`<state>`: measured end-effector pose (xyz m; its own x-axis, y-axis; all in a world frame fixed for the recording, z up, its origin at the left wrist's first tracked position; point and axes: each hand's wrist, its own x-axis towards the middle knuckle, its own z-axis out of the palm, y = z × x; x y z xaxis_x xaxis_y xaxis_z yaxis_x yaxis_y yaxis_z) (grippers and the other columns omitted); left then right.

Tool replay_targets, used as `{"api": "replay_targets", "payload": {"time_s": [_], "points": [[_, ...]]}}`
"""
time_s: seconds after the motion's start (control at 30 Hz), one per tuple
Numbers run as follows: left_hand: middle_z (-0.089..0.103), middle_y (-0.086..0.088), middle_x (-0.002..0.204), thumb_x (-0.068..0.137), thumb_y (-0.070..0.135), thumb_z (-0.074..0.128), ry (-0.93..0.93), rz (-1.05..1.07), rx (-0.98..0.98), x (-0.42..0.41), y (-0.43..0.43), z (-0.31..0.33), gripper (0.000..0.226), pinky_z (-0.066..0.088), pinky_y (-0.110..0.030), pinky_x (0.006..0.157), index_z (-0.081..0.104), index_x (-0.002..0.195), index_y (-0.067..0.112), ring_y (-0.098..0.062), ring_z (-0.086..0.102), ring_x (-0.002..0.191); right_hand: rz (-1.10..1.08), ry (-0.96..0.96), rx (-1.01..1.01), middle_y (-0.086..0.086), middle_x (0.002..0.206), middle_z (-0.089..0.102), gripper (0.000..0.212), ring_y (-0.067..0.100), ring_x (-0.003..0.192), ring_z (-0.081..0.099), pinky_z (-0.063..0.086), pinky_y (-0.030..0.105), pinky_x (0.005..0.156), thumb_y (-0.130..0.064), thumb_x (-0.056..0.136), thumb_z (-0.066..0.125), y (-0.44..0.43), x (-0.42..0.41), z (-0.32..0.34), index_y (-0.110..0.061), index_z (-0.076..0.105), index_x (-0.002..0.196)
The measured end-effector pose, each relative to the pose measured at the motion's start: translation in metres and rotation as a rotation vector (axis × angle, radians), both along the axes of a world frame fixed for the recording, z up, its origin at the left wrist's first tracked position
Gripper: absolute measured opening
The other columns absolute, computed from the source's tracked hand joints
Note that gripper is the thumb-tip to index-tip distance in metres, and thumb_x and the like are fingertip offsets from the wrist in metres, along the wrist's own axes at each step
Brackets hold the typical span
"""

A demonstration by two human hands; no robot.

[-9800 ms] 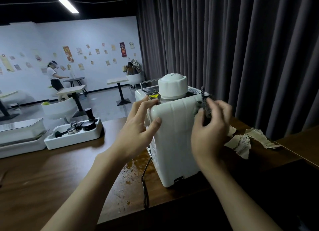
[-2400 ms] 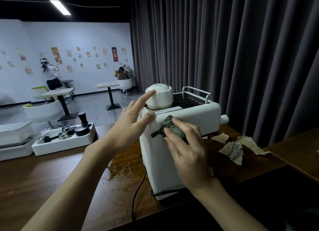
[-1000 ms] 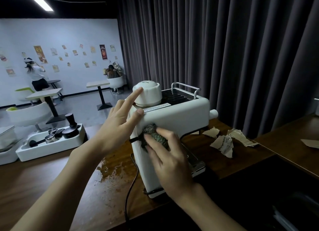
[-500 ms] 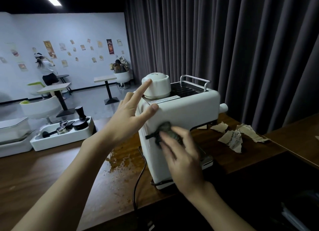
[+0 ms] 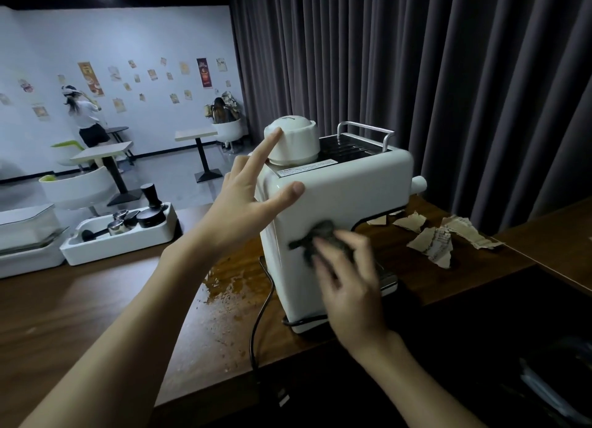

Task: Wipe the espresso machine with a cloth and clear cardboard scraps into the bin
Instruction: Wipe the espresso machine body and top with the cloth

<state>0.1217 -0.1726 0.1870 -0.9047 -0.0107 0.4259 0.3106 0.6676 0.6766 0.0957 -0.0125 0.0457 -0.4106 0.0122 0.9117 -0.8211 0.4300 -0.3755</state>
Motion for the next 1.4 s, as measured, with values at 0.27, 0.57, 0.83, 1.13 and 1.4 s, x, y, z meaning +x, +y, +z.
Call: {"api": "replay_targets", "payload": {"time_s": [0.27,0.57,0.83,1.13,1.4], "points": [[0.026,0.019,0.137,0.082,0.066,0.054,0.014,0.031,-0.019,-0.003,0.001,-0.004,0.078,0.017,-0.037,0.107,0.011,0.146,0.063,-0.011,0.020,0.138,0.019,-0.070,-0.056,0.009,0.119,0.050,0.026,0.019,0.109,0.056,0.046,0.019,0.097,-0.012,0.091,0.065,-0.016,0.012,-0.023,-0.009,0.064,0.116],[0.024,0.020,0.138,0.082,0.064,0.055,0.013,0.034,0.005,-0.001,0.004,-0.004,0.078,0.018,-0.042,0.111,0.012,0.147,0.061,-0.017,0.019,0.144,-0.017,-0.139,-0.140,0.009,0.119,0.049,0.030,0.013,0.112,0.054,0.052,0.023,0.091,-0.009,0.088,0.066,0.001,-0.001,-0.046,-0.009,0.062,0.117],[0.024,0.022,0.138,0.085,0.057,0.057,0.048,0.061,0.062,0.000,0.012,-0.006,0.074,0.021,-0.054,0.118,0.017,0.148,0.057,-0.011,0.020,0.141,0.038,-0.059,0.225,0.011,0.121,0.049,0.026,0.031,0.103,0.063,0.058,0.039,0.083,-0.008,0.085,0.069,0.012,0.001,-0.081,-0.009,0.064,0.110],[0.026,0.019,0.139,0.085,0.056,0.057,0.052,0.064,0.076,0.001,0.014,-0.006,0.074,0.021,-0.055,0.119,0.018,0.148,0.057,-0.014,0.021,0.144,0.091,-0.109,0.172,0.006,0.122,0.051,0.027,0.026,0.111,0.060,0.047,0.030,0.101,0.001,0.080,0.072,-0.003,0.027,-0.082,-0.009,0.068,0.105],[0.025,0.020,0.139,0.085,0.055,0.055,0.056,0.065,0.066,0.001,0.015,-0.006,0.073,0.021,-0.054,0.119,0.018,0.149,0.054,-0.014,0.020,0.144,-0.110,-0.561,-0.337,-0.009,0.106,0.049,0.027,0.006,0.101,0.056,0.054,0.029,0.086,-0.005,0.073,0.082,0.000,0.062,-0.114,-0.017,0.068,0.093]]}}
